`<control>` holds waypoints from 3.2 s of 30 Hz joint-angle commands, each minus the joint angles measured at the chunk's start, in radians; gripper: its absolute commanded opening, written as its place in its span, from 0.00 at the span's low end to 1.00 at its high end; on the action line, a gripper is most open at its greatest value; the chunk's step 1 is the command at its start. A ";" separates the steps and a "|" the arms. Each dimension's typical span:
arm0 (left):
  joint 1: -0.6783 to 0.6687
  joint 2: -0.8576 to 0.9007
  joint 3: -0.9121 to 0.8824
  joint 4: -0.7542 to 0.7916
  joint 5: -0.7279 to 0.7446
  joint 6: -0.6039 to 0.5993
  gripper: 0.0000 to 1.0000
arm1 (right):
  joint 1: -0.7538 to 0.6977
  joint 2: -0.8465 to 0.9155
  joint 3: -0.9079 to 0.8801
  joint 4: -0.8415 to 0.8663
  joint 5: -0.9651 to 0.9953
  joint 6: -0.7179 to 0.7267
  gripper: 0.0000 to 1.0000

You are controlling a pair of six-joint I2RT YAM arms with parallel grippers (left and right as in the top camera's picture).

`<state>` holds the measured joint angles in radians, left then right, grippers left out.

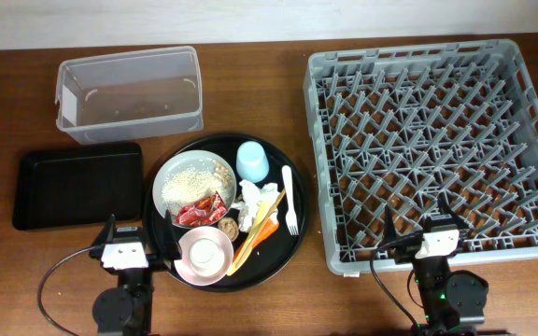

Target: Sort waste into correct bins and load items into the dishwasher rack

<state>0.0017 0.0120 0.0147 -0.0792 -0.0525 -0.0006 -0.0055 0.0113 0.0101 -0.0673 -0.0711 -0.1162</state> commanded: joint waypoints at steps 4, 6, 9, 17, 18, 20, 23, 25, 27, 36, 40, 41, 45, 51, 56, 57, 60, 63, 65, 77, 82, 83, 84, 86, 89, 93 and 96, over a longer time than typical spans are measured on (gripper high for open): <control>-0.004 -0.006 -0.005 -0.001 0.011 -0.003 0.99 | 0.006 -0.004 -0.005 -0.005 0.005 -0.002 0.98; -0.004 -0.006 -0.005 -0.001 0.011 -0.003 0.99 | 0.005 -0.004 -0.005 -0.005 0.006 -0.002 0.98; -0.004 -0.006 -0.005 -0.001 0.011 -0.003 0.99 | 0.005 -0.004 -0.005 -0.005 0.005 -0.002 0.98; -0.003 0.131 0.209 -0.176 0.000 -0.003 0.99 | 0.005 0.293 0.267 -0.077 0.005 0.002 0.98; -0.003 0.173 0.245 -0.185 0.000 -0.003 0.99 | 0.005 0.348 0.314 -0.108 0.005 0.002 0.98; -0.003 0.360 0.392 -0.256 0.001 -0.003 0.99 | 0.005 0.537 0.520 -0.283 0.005 0.002 0.98; -0.004 0.648 0.656 -0.432 0.039 -0.006 0.99 | 0.005 0.751 0.800 -0.585 0.005 0.002 0.98; -0.004 0.860 0.875 -0.591 0.105 -0.007 0.99 | 0.005 0.847 0.904 -0.712 0.004 0.002 0.98; -0.004 1.033 1.062 -0.765 0.134 -0.006 0.99 | 0.005 0.882 0.941 -0.743 0.001 0.002 0.98; -0.039 1.589 1.164 -0.930 0.240 0.016 0.89 | 0.005 0.958 0.941 -0.760 0.071 0.058 0.98; -0.131 1.779 1.164 -0.932 0.094 0.016 0.75 | 0.005 0.958 0.941 -0.760 0.084 0.058 0.98; -0.139 1.807 1.164 -0.930 0.089 0.016 0.72 | 0.005 0.958 0.941 -0.760 0.084 0.058 0.98; -0.139 1.852 1.161 -0.925 0.081 0.016 0.14 | 0.005 0.958 0.941 -0.764 0.084 0.059 0.99; -0.138 1.761 1.228 -0.987 0.081 0.016 0.01 | 0.005 0.958 0.941 -0.765 0.084 0.058 1.00; -0.115 1.649 1.458 -0.956 -0.051 -0.040 0.00 | 0.005 0.958 0.941 -0.765 0.084 0.058 1.00; -0.090 1.649 1.499 -0.877 -0.050 -0.040 0.01 | 0.005 0.958 0.941 -0.764 0.084 0.058 1.00; -0.024 1.718 1.504 -0.519 -0.053 -0.040 0.01 | 0.005 0.958 0.941 -0.764 0.083 0.058 1.00; 0.020 1.919 1.504 -0.296 -0.053 -0.040 0.01 | 0.005 0.958 0.941 -0.765 0.083 0.058 1.00; 0.032 2.022 1.505 -0.265 -0.054 -0.036 0.01 | 0.005 0.958 0.941 -0.765 0.083 0.058 1.00; -0.235 1.820 1.652 -1.083 0.389 -0.067 0.99 | 0.005 0.958 0.941 -0.767 0.083 0.058 0.98; -0.436 1.820 1.349 -0.915 0.341 -0.146 0.93 | 0.005 0.958 0.941 -0.767 0.079 0.059 0.98; -0.452 1.820 1.291 -0.843 0.298 -0.162 0.79 | 0.005 0.958 0.941 -0.768 0.079 0.059 0.98; -0.454 1.820 1.260 -0.808 0.232 -0.193 0.79 | 0.005 0.958 0.941 -0.768 0.079 0.059 0.98; -0.454 1.820 1.229 -0.753 0.185 -0.194 0.79 | 0.005 0.958 0.941 -0.768 0.079 0.059 0.98; -0.454 1.824 1.192 -0.681 0.167 -0.220 0.61 | 0.005 0.958 0.941 -0.768 0.079 0.066 0.99; -0.471 1.824 1.192 -0.653 0.171 -0.220 0.00 | 0.005 0.958 0.941 -0.768 0.079 0.066 0.99; -0.470 1.785 1.242 -0.712 0.167 -0.219 0.01 | 0.005 0.957 0.941 -0.768 0.080 0.066 0.99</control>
<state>-0.4706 1.8278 1.2137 -0.7464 0.1223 -0.2211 -0.0055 0.9745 0.9314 -0.8375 0.0002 -0.0555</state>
